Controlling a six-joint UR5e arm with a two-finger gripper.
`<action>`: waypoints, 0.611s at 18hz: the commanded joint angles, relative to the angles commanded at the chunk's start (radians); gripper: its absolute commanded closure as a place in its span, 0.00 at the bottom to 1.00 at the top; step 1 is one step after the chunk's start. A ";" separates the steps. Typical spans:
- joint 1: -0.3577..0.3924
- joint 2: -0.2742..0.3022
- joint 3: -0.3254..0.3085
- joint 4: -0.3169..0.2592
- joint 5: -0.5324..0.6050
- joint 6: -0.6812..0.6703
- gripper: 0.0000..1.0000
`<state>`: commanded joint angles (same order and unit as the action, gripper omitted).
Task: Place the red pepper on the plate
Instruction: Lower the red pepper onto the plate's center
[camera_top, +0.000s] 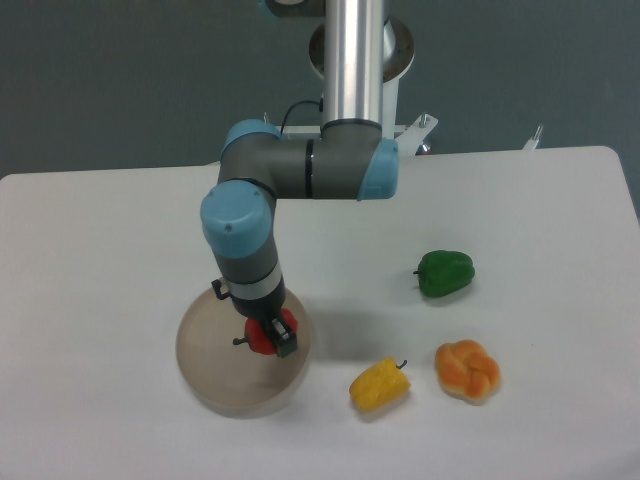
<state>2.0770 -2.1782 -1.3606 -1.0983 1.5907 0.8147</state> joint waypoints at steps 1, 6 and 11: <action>0.000 -0.005 -0.008 0.000 0.000 -0.023 0.45; -0.006 -0.018 -0.018 0.002 0.000 -0.069 0.45; -0.012 -0.025 -0.017 0.003 0.000 -0.088 0.44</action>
<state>2.0647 -2.2028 -1.3775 -1.0953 1.5907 0.7271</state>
